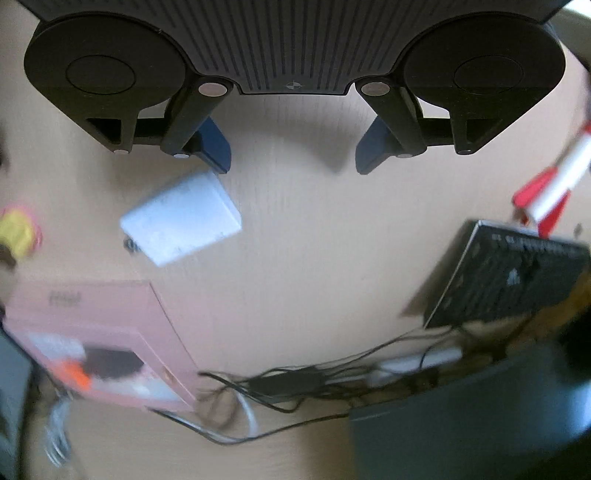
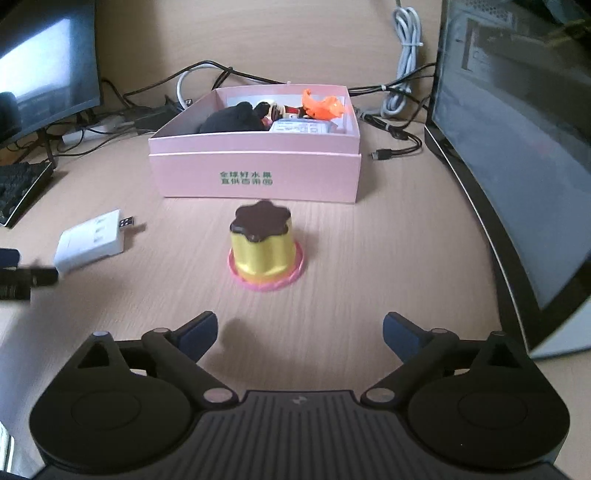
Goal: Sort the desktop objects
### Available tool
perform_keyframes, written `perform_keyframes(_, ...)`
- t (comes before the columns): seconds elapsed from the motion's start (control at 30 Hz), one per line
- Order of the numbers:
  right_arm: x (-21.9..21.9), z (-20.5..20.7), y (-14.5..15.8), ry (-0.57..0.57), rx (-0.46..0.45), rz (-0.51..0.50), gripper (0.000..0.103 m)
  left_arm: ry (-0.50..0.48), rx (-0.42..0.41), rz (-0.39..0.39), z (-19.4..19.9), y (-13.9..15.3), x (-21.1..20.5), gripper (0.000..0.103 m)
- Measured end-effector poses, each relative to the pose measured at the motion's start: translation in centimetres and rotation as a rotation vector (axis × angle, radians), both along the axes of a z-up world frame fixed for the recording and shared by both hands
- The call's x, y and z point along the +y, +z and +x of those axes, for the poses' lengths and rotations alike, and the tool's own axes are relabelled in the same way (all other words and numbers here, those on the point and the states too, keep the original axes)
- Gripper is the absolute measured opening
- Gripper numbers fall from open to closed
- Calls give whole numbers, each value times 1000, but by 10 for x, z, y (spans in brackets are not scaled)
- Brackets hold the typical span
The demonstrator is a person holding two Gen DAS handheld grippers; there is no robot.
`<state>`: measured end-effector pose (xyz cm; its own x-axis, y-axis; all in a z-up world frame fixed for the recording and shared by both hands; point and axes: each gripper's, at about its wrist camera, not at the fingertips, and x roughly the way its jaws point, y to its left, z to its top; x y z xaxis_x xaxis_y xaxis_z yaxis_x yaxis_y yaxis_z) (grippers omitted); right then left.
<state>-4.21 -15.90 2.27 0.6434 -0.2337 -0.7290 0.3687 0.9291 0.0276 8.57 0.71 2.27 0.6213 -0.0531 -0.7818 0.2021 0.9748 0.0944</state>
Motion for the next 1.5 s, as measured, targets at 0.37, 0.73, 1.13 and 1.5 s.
perform_keyframes(0.37, 7, -13, -7, -32, 0, 18, 103, -95, 63, -145, 5, 10, -50, 96)
perform_keyframes(0.73, 13, -15, -10, -42, -8, -15, 103, -94, 47, -64, 24, 0, -77, 96)
perform_keyframes(1.13, 14, -11, -11, -48, 1, -24, 103, -211, 30, -31, 4, -6, -49, 55)
perform_keyframes(1.5, 20, 17, 10, 72, -57, -16, 103, 80, -20, 29, 9, 5, 26, 71)
